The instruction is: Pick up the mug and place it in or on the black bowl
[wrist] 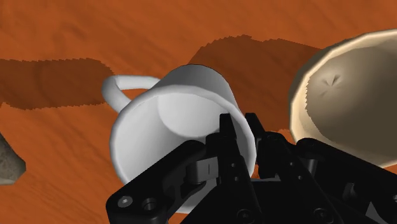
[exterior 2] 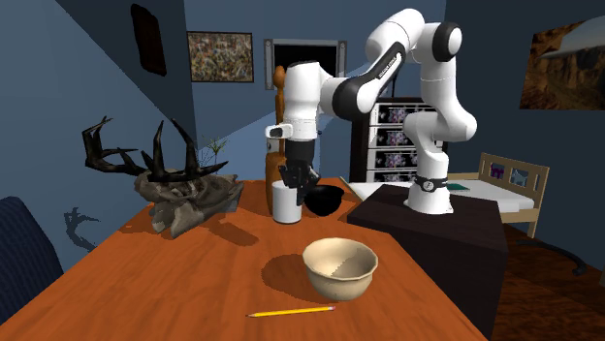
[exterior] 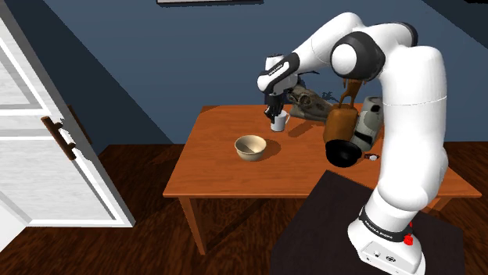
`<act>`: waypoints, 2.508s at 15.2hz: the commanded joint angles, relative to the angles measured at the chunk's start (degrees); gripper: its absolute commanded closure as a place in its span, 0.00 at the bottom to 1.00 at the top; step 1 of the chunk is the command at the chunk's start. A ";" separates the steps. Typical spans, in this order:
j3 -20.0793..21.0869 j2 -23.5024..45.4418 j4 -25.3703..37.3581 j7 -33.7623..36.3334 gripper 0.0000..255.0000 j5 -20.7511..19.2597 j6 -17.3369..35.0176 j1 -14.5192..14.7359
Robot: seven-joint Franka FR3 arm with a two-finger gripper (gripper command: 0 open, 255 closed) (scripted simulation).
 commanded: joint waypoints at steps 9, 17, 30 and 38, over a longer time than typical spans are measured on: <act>-0.80 -4.91 0.00 0.00 1.00 -1.43 -4.73 0.23; -4.15 -19.14 -17.82 -3.36 1.00 -6.17 -0.28 -1.83; -10.54 -40.50 -37.60 -10.23 1.00 -17.43 0.14 -10.24; -14.90 -48.79 -44.26 -15.90 1.00 -23.61 -0.36 -16.73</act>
